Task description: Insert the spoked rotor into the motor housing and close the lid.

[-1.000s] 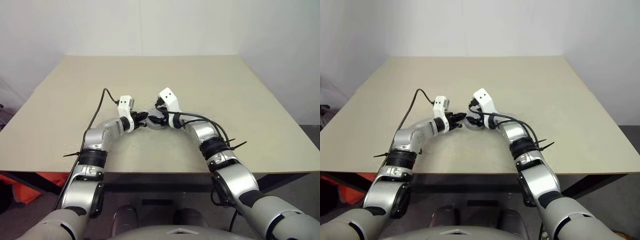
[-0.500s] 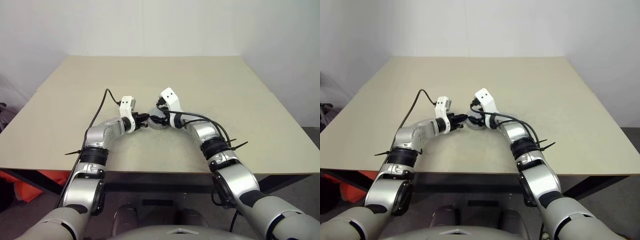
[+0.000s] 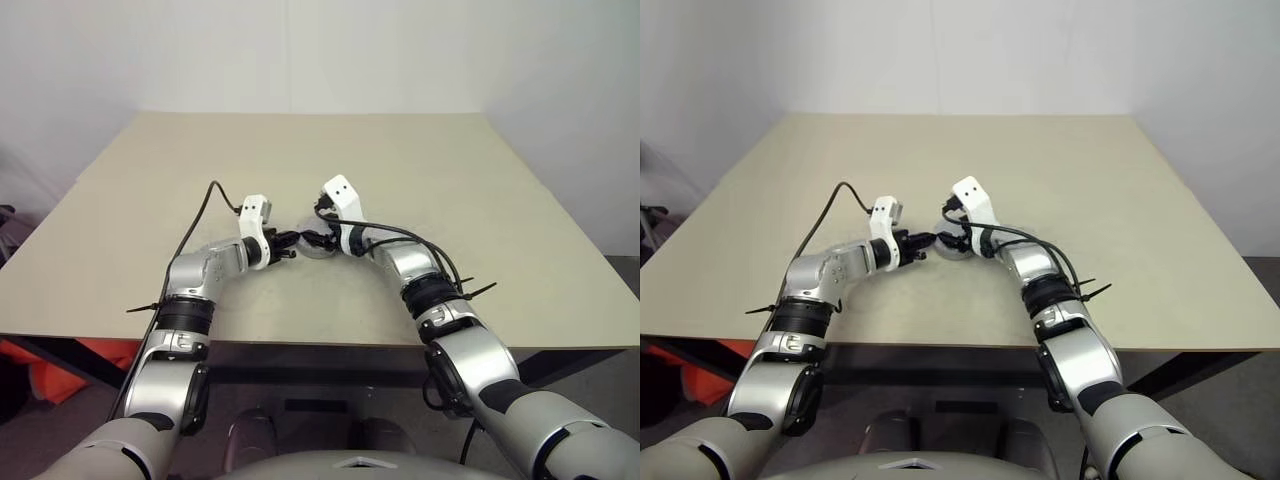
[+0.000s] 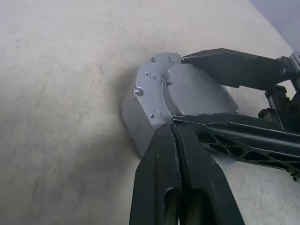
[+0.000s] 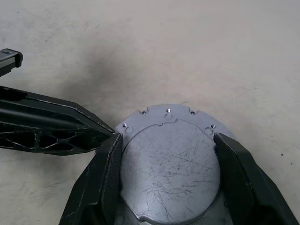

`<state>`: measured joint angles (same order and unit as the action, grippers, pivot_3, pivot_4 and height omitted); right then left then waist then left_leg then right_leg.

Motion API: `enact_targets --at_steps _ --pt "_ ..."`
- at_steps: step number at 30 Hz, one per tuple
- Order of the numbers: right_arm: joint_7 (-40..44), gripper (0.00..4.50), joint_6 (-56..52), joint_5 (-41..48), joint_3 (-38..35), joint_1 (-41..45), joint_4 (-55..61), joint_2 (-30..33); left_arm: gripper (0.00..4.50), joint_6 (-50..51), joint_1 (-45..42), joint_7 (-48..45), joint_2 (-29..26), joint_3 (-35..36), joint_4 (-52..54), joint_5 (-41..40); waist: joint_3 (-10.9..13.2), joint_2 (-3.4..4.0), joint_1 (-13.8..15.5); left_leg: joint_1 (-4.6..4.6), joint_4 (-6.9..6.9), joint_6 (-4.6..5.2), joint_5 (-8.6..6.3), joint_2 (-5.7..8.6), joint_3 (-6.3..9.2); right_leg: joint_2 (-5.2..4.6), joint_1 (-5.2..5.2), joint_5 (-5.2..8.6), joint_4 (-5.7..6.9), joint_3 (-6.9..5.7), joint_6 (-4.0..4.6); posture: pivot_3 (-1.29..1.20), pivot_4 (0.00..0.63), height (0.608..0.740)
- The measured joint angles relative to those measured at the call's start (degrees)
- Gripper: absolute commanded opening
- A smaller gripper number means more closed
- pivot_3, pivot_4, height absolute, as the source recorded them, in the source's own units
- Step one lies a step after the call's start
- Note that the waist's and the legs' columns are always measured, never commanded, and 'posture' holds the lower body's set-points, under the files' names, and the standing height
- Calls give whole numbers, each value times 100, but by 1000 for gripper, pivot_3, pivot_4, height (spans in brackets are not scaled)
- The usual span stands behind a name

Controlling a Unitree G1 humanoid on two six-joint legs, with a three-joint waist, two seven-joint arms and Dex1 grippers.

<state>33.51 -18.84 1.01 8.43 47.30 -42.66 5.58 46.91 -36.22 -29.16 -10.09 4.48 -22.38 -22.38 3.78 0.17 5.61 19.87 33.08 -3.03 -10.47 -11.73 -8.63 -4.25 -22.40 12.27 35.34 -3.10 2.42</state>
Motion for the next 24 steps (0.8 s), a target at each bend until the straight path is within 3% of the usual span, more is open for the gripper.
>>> enact_targets --at_steps 2,13,20,24 --pt "-5 4467 -1 10 -44 -17 42 59 0 0 0 -8 1 -11 15 -1 0 0 2 6 -1 0 0 0 0 0 -1 0 -8 0 0 0 0 740" --pt "92 4467 -608 240 -368 -140 1544 444 0 7 -3 -50 25 -31 94 -2 2 2 5 23 -36 3 -2 2 -3 2 -5 -21 -52 -2 32 0 0 740" --pt "-353 4467 -1738 734 -1092 -131 1870 558 0 7 -3 -55 36 -42 122 0 2 2 6 25 -40 2 -1 5 -6 1 -4 -19 -60 -1 29 0 0 740" --pt "-743 4467 -2863 1298 -1862 -127 1880 552 0 2 -3 -56 43 -51 121 5 2 2 11 23 -40 1 -1 5 -6 1 -2 -19 -60 -1 29 0 0 740"
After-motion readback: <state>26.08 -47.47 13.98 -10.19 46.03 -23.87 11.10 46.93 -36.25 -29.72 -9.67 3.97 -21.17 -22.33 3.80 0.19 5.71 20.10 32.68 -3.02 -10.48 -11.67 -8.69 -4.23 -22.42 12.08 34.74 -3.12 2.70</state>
